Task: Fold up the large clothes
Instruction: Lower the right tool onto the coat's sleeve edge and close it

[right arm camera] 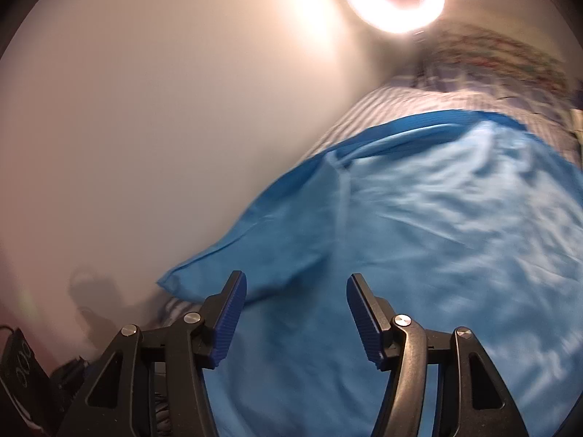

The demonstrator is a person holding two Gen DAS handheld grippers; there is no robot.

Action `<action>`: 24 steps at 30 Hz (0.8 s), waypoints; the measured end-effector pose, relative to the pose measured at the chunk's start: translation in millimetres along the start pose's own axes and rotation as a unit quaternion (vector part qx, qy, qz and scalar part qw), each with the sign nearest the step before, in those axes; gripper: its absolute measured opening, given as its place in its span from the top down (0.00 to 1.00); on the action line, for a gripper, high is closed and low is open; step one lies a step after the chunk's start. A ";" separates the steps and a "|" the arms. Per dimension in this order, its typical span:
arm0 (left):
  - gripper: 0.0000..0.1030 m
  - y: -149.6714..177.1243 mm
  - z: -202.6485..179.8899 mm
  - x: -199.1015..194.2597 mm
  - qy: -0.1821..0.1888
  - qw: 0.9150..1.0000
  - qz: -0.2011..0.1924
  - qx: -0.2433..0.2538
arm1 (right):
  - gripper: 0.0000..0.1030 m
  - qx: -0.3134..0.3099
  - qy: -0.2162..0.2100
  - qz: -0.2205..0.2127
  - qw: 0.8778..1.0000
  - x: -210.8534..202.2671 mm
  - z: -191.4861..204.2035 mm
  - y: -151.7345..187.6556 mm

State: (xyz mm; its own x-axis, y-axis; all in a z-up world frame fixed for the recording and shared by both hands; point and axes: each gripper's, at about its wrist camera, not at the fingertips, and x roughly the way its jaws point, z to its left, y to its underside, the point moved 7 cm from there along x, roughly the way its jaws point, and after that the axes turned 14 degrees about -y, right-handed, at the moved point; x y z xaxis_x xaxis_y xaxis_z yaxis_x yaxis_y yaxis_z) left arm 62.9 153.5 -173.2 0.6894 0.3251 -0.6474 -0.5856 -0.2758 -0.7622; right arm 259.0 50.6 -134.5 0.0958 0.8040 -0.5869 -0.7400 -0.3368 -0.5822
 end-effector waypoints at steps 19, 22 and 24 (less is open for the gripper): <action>0.80 3.2 64.3 2.1 -0.031 0.998 0.008 -0.059 | 0.36 -0.248 -0.034 0.205 0.946 200.6 83.3 76.4; 0.80 2.2 62.3 2.3 -0.032 0.998 0.007 -0.055 | 0.74 -0.265 -0.003 0.215 0.940 211.4 72.5 82.2; 0.80 1.6 62.3 6.7 -0.033 0.998 0.007 -0.051 | 0.98 -0.254 0.001 0.213 0.943 212.8 64.2 81.2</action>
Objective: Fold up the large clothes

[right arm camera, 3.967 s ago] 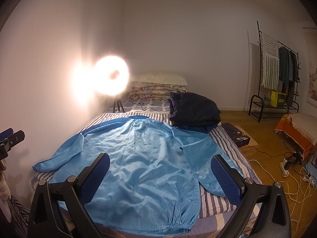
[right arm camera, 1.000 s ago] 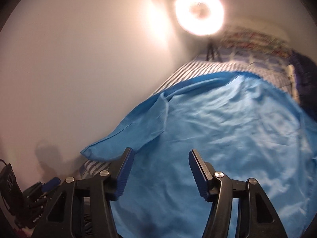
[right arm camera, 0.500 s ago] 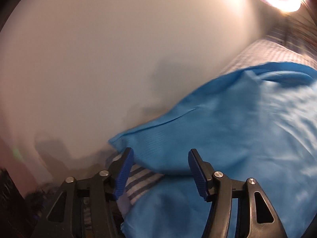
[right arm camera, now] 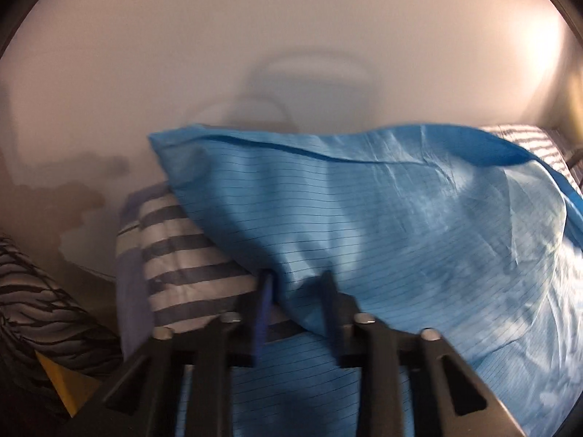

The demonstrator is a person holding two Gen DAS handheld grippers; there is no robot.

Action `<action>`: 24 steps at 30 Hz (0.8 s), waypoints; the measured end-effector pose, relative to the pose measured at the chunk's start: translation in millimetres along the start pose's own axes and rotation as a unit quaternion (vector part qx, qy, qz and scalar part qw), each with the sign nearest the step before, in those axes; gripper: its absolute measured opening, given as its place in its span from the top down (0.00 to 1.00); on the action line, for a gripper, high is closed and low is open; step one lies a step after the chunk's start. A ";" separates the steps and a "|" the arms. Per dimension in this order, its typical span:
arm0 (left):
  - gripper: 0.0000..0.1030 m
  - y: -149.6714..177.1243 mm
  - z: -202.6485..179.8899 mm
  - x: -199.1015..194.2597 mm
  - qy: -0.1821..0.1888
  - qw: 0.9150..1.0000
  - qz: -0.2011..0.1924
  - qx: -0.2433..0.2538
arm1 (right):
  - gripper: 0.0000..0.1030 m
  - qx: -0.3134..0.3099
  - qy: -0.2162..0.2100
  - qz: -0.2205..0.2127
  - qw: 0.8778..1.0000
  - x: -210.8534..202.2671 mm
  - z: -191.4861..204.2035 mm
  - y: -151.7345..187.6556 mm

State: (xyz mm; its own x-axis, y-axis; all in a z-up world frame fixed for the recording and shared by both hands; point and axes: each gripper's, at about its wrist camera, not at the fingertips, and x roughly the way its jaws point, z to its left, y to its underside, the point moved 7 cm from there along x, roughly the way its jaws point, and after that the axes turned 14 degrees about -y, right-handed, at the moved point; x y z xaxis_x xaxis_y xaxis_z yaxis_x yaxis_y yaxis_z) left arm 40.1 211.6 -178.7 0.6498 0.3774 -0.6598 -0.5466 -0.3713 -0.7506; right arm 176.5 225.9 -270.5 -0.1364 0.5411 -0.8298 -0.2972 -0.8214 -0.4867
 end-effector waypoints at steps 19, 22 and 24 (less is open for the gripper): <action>0.44 -17.3 -68.9 74.2 0.106 0.990 0.092 0.011 | 1.00 0.118 -0.009 -0.108 0.987 -107.2 -33.4 55.0; 0.44 -19.8 -78.8 109.8 0.120 0.983 0.137 -0.005 | 1.00 0.123 -0.016 -0.110 0.986 -99.7 -34.8 60.1; 0.44 -22.2 -83.6 132.0 0.131 0.977 0.167 -0.031 | 1.00 0.129 -0.024 -0.119 0.984 -103.9 -32.6 62.6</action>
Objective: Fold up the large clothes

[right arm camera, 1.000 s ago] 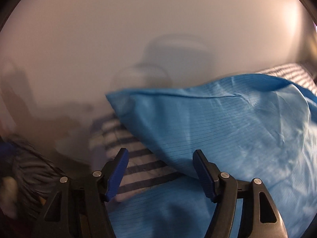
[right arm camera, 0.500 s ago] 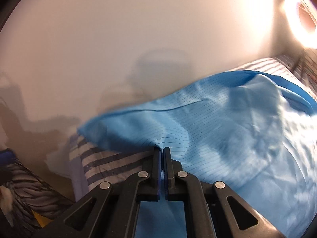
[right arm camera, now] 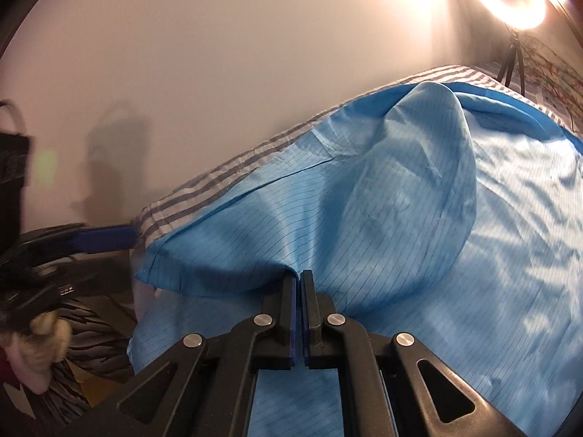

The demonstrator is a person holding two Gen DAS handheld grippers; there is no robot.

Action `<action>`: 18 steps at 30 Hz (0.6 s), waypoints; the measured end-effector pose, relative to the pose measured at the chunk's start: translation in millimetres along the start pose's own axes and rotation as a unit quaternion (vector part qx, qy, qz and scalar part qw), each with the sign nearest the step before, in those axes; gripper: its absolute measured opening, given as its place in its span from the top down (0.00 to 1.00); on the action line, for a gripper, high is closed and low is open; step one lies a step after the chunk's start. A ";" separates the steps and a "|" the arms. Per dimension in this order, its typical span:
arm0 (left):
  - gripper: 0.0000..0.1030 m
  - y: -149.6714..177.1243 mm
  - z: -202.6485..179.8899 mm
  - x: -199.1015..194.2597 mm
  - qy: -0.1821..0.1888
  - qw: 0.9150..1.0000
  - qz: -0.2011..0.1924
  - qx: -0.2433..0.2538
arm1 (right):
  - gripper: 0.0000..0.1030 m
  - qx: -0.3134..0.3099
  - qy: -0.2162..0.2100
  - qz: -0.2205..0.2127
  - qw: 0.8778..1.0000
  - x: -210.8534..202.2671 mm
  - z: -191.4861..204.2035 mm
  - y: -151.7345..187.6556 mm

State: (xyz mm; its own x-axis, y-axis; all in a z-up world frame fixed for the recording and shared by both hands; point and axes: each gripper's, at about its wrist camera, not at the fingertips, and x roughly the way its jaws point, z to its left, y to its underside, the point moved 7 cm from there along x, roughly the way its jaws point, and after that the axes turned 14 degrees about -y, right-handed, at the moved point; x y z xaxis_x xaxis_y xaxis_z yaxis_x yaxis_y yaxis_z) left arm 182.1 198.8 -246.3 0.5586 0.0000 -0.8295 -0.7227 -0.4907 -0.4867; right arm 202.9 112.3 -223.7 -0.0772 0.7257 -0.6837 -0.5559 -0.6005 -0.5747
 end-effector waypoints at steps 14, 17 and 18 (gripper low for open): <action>1.00 -39.7 3.1 -5.8 -0.004 0.998 -0.061 -0.002 | 0.67 0.099 -0.043 -0.077 0.991 -58.2 -54.8 -1.7; 1.00 -53.7 -2.5 -32.5 -0.001 0.995 -0.098 0.017 | 0.69 0.136 -0.031 -0.085 0.987 -54.3 -73.3 -11.0; 1.00 -57.6 -5.6 -39.8 -0.005 0.994 -0.110 0.030 | 0.70 0.141 -0.029 -0.084 0.986 -49.6 -76.0 -13.7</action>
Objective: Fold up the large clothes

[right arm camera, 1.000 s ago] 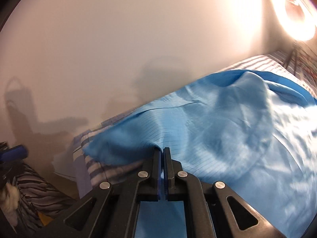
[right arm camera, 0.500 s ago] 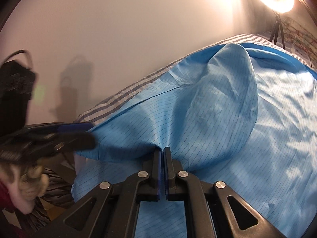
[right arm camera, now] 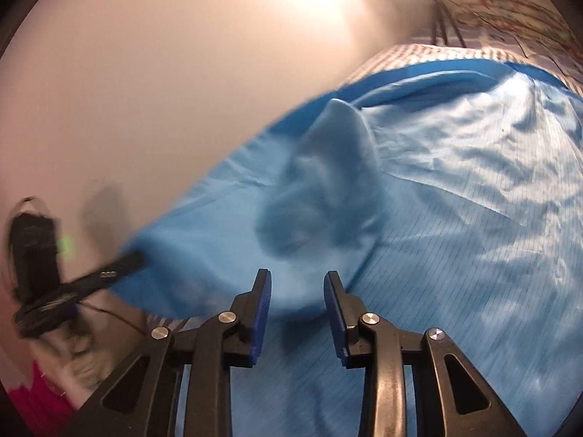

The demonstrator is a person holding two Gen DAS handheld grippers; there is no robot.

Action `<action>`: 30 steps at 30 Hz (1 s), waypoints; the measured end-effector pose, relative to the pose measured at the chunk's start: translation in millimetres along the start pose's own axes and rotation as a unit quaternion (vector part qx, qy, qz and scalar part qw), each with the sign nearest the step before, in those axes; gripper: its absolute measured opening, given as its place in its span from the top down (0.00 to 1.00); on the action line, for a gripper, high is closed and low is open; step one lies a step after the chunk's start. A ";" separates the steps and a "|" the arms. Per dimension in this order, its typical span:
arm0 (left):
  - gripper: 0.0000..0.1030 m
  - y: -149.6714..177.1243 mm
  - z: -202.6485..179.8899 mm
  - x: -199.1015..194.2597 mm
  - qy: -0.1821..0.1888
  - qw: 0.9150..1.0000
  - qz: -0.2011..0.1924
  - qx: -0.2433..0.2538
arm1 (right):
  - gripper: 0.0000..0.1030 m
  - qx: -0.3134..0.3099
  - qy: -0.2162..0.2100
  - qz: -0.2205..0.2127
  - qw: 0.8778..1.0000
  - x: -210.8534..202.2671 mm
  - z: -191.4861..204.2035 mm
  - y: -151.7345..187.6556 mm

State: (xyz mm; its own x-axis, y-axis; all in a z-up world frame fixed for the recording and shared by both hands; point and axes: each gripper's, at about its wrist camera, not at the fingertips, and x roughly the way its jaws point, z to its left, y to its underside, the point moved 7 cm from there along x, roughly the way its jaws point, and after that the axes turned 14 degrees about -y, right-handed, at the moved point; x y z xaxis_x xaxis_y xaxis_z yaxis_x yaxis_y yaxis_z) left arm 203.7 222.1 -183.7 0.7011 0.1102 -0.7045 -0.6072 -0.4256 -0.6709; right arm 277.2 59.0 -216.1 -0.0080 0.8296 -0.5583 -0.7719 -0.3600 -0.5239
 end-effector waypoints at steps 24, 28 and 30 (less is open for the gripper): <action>1.00 84.9 -112.5 -14.1 0.046 0.974 0.016 0.221 | 0.42 0.075 -0.097 -0.098 0.988 -71.3 -1.1 -40.2; 1.00 102.3 -128.3 -7.9 0.049 0.968 0.025 0.246 | 0.42 0.051 -0.084 -0.076 0.992 -65.6 21.1 -53.0; 1.00 111.9 -132.3 -5.9 0.051 0.965 0.030 0.257 | 0.43 0.045 -0.075 -0.056 0.995 -51.9 23.0 -52.8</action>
State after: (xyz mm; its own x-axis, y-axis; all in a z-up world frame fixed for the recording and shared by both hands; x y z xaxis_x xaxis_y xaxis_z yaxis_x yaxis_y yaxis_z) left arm 181.2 55.1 -224.0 0.6762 -0.0007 -0.7367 -0.7346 0.0752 -0.6743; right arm 303.7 44.8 -144.6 -0.0090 0.9194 -0.3933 -0.8274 -0.2277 -0.5134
